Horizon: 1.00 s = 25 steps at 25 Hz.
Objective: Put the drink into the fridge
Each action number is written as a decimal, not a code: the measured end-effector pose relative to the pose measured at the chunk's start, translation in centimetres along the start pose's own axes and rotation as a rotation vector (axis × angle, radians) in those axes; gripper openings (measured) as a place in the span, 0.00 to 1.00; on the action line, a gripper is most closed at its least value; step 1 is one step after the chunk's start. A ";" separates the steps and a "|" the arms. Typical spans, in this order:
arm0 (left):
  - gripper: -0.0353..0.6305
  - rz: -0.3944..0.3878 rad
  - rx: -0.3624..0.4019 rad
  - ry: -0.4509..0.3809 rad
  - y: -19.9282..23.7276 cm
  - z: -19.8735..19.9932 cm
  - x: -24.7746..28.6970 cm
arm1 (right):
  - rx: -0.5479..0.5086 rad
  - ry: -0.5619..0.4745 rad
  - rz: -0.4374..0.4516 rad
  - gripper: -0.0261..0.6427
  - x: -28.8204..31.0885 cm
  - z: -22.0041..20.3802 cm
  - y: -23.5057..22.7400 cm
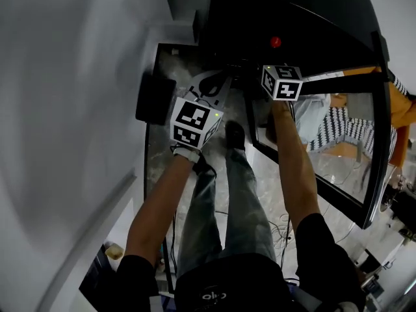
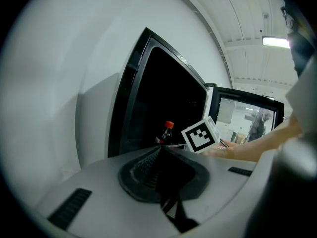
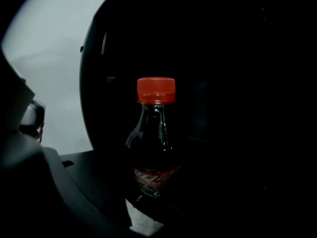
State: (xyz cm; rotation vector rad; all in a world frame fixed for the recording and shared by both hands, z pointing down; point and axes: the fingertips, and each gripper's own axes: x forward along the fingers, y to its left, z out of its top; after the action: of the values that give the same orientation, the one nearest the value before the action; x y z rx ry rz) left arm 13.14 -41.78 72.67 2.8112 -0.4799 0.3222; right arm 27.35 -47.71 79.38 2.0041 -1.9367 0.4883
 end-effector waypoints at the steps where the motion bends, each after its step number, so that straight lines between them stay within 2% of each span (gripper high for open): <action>1: 0.06 0.003 0.001 0.002 0.1 0.3 0.1 | 0.000 0.001 -0.004 0.50 0.5 0.2 -0.2; 4: 0.06 0.019 0.001 0.013 0.6 0.5 0.2 | -0.023 0.003 -0.009 0.50 2.0 0.7 -0.7; 10: 0.06 0.054 -0.024 0.016 2.3 0.8 0.2 | 0.004 0.032 -0.007 0.51 4.1 0.5 -1.3; 19: 0.06 0.081 -0.038 0.001 2.9 1.8 -0.1 | 0.020 0.004 -0.005 0.51 4.7 0.6 -1.2; 23: 0.06 0.092 -0.042 0.002 3.0 1.7 -0.9 | -0.009 0.035 -0.050 0.51 4.1 0.3 -1.1; 25: 0.06 0.096 -0.041 0.006 2.9 1.4 -1.3 | 0.032 0.036 -0.063 0.52 3.6 -0.6 -1.4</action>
State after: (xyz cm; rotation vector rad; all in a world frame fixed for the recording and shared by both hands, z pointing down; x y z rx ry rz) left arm 11.13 -44.46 71.65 2.7528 -0.6148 0.3359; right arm 28.83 -50.63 81.55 2.0548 -1.8498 0.5396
